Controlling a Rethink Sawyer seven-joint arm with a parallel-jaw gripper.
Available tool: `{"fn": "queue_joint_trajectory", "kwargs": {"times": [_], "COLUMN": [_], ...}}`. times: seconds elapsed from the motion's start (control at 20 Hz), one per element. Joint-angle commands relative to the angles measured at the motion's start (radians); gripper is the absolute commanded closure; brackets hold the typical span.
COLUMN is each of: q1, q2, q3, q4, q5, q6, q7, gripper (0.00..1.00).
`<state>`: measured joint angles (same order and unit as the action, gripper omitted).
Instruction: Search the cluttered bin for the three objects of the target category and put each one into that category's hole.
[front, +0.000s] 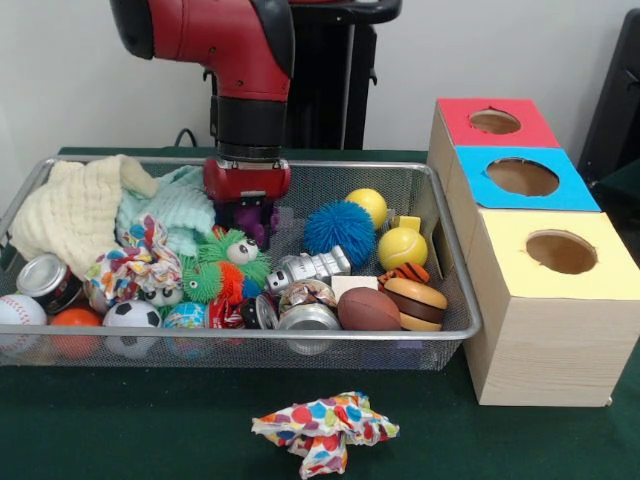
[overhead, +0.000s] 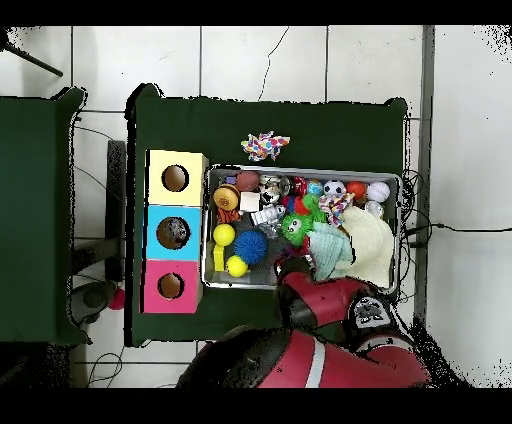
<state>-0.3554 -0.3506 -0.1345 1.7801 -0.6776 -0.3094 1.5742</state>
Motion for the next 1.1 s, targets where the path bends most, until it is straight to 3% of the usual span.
{"fn": "queue_joint_trajectory", "kwargs": {"times": [0.05, 0.15, 0.2, 0.35, 0.55, 0.75, 0.95, 1.1], "q1": [-0.278, -0.223, -0.215, -0.231, -0.250, -0.216, -0.289, -0.353], "q2": [0.116, 0.120, 0.108, 0.098, 0.108, 0.151, 0.144, 0.129], "q3": [0.225, 0.197, 0.198, 0.209, 0.213, 0.158, 0.242, 0.311], "q4": [-0.152, -0.207, -0.226, -0.195, -0.178, -0.199, -0.170, -0.134], "q5": [0.189, 0.170, 0.139, 0.022, -0.086, -0.146, -0.103, 0.049], "q6": [0.637, 0.794, 0.757, 0.529, 0.308, 0.133, 0.269, 0.507], "q7": [0.010, -0.136, -0.171, -0.139, -0.043, 0.003, 0.035, 0.038], "gripper": [1.00, 1.00, 1.00, 1.00, 1.00, 1.00, 1.00, 1.00]}}
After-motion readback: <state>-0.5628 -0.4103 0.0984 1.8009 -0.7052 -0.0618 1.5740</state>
